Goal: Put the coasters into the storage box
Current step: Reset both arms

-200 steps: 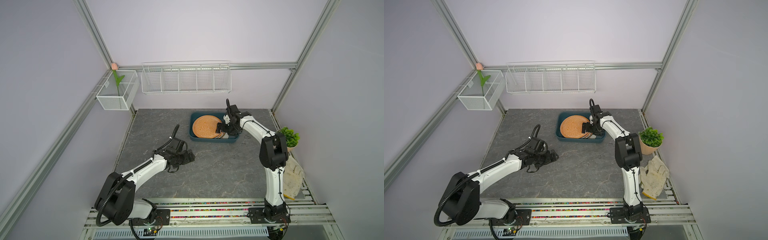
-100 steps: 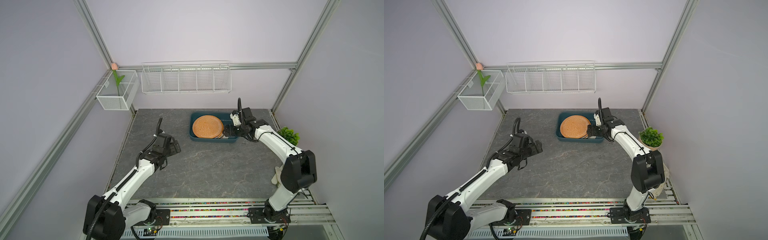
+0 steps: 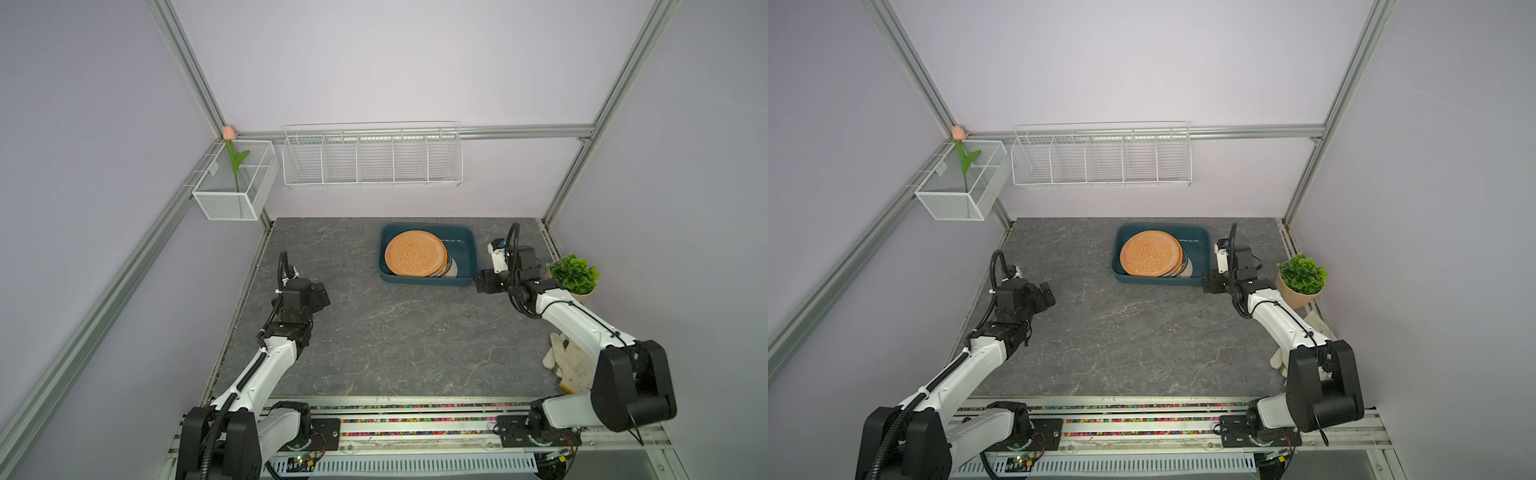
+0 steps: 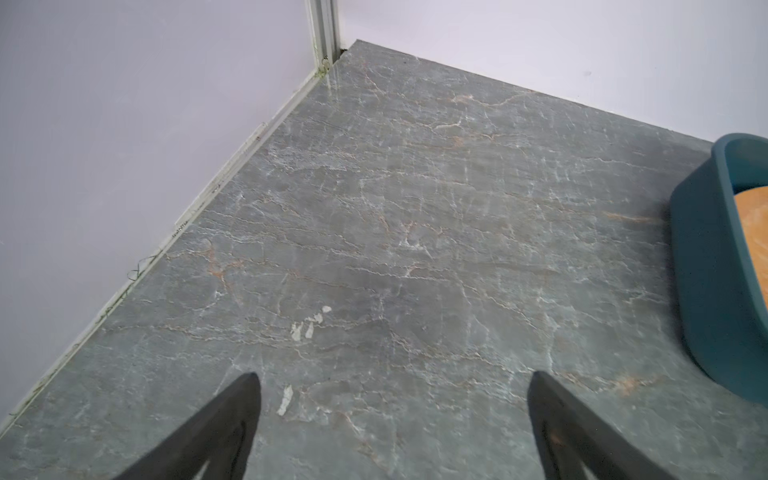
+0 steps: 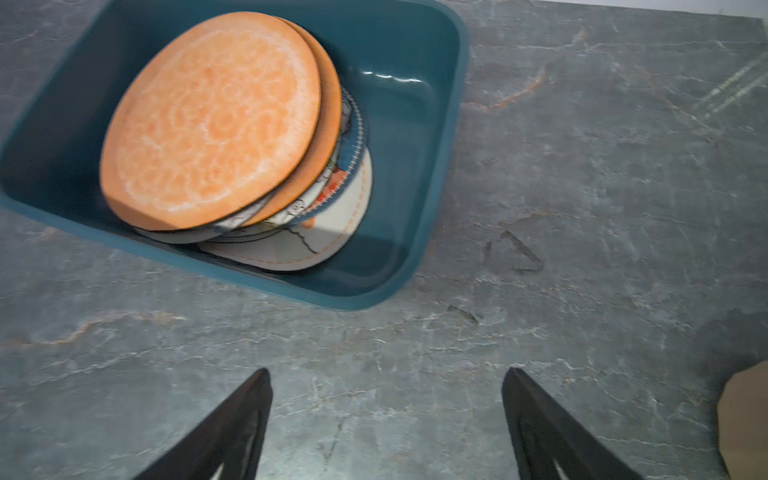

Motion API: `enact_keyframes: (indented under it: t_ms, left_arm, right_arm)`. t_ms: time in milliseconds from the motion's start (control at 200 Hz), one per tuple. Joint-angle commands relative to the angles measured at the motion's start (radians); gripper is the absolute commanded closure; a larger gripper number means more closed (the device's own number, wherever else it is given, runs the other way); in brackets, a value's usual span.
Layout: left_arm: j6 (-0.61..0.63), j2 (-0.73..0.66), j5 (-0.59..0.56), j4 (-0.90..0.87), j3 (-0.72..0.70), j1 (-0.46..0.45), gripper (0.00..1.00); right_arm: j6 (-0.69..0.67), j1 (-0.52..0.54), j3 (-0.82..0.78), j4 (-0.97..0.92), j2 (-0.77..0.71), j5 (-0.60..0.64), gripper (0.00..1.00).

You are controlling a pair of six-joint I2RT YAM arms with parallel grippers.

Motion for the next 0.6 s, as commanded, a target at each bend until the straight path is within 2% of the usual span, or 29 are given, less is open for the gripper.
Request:
enact_keyframes:
  t_ms: [0, 115, 260, 390, 595]
  left_arm:
    - [0.116, 0.024, -0.026, 0.277, -0.070, 0.016, 0.00]
    - [0.155, 0.075, -0.028, 0.435, -0.113, 0.032, 0.01]
    - [0.151, 0.167, -0.014, 0.558, -0.120, 0.049, 0.01]
    - [0.178, 0.238, -0.025, 0.664, -0.132, 0.049, 0.01]
    - [0.193, 0.341, -0.026, 0.837, -0.170, 0.051, 0.00]
  right_arm:
    - [-0.040, -0.078, -0.134, 0.266, -0.028, 0.014, 0.11]
    - [-0.023, -0.171, -0.236, 0.438, 0.000, -0.027, 0.12]
    - [-0.018, -0.237, -0.278, 0.546, 0.044, -0.059, 0.12]
    - [-0.030, -0.247, -0.361, 0.727, 0.059, -0.075, 0.11]
    - [-0.053, -0.247, -0.422, 0.856, 0.088, -0.136, 0.12]
